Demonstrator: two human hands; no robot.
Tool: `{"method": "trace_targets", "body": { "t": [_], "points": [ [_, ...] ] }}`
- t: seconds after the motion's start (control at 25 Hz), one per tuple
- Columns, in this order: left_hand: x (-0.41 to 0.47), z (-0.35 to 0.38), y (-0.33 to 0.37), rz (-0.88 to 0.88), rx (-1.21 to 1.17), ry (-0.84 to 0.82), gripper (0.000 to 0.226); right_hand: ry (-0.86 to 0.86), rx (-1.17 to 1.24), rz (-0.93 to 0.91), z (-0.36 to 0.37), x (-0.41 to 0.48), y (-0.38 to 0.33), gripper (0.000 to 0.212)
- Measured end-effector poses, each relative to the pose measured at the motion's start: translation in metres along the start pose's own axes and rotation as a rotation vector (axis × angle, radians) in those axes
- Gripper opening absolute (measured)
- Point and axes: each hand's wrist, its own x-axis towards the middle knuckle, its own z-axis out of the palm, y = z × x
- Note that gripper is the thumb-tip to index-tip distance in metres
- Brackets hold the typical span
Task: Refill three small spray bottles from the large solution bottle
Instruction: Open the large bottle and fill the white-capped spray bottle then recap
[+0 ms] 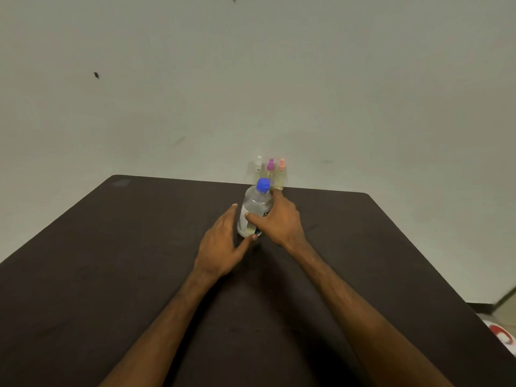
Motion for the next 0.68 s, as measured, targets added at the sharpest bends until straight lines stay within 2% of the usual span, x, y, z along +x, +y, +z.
{"method": "trace_targets", "body": {
  "t": [0.12, 0.28, 0.4, 0.48, 0.68],
  "points": [
    [-0.017, -0.003, 0.024, -0.029, -0.256, -0.024, 0.069, -0.024, 0.007, -0.039, -0.008, -0.030, -0.004, 0.065],
    [-0.025, -0.006, 0.027, -0.100, -0.398, -0.028, 0.059, -0.056, 0.111, -0.075, -0.010, -0.057, -0.003, 0.072],
    [-0.025, -0.005, 0.025, -0.114, -0.440, -0.043, 0.067, -0.025, 0.275, -0.011, -0.019, -0.058, -0.005, 0.080],
    [-0.023, -0.003, 0.023, -0.149, -0.457, -0.040, 0.074, 0.020, 0.381, -0.037, -0.026, -0.050, -0.011, 0.068],
    [-0.017, 0.002, 0.013, -0.133, -0.464, -0.068, 0.062, 0.087, 0.435, -0.147, -0.026, -0.024, -0.023, 0.036]
  ]
}}
